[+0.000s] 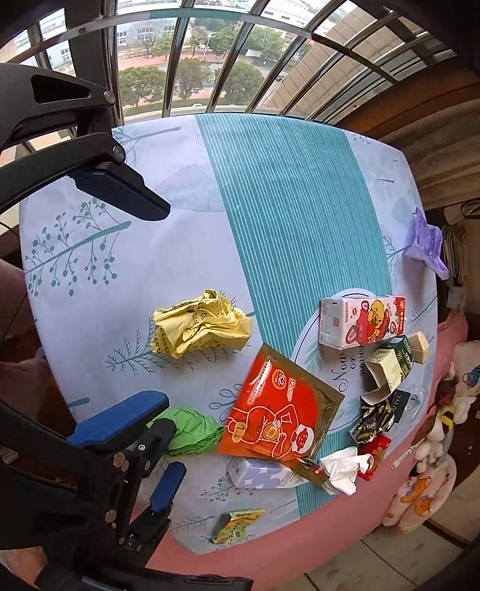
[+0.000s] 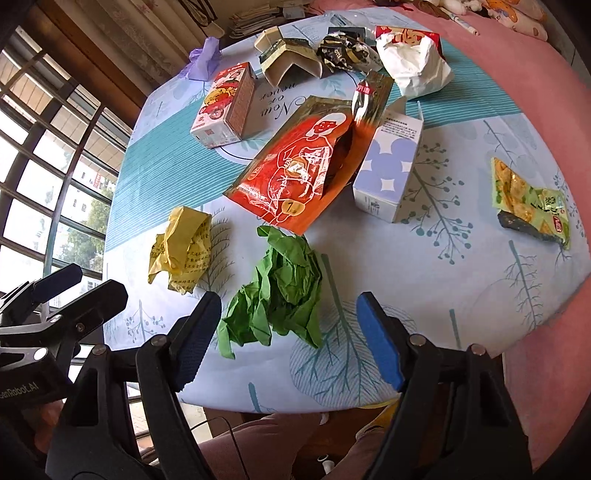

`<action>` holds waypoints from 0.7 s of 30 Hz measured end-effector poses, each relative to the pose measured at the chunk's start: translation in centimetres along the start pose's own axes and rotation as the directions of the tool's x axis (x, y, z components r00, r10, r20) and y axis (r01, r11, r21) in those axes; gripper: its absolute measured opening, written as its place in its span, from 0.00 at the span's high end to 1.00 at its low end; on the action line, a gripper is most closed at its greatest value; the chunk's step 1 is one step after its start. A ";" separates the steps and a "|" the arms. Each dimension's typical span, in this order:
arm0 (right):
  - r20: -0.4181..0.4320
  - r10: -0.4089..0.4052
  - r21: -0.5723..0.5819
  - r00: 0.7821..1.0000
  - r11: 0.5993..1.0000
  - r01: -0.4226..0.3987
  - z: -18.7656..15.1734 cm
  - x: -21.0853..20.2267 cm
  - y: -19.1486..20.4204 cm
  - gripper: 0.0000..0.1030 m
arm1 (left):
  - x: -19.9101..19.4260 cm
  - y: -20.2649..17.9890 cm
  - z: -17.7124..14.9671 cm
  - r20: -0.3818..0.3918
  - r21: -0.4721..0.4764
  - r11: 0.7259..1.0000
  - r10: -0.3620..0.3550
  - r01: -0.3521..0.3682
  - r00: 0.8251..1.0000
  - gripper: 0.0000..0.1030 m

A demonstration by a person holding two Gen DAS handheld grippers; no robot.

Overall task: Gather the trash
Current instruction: 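Grasp the yellow crumpled paper with the left tool while the right tool grasps the green paper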

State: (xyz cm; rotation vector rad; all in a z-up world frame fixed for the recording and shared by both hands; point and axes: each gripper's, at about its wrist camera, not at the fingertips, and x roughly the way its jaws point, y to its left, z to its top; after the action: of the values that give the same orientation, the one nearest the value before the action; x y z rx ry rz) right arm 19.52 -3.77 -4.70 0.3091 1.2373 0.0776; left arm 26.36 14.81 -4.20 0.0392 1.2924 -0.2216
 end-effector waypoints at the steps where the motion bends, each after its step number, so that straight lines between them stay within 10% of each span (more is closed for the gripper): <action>1: -0.013 -0.009 0.003 1.000 1.000 0.009 0.2 1.0 0.2 0.34 | 0.8 0.4 0.5 -0.019 -0.001 1.000 -0.015 0.015 1.000 0.16; 11: -0.062 -0.066 -0.051 0.996 0.997 0.063 0.9 4.7 1.9 0.68 | 6.4 0.8 3.4 -0.124 0.027 0.998 -0.049 0.053 0.991 0.24; 21: -0.044 -0.109 -0.005 0.993 0.994 0.109 0.1 1.6 0.1 0.71 | 9.8 -2.6 4.4 -0.150 0.139 0.990 0.045 -0.024 0.988 0.40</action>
State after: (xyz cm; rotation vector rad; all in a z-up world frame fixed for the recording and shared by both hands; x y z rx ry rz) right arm 20.17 -3.33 -6.07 0.2382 1.2956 -0.0082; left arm 32.62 10.23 -12.12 0.1988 1.4262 -0.2822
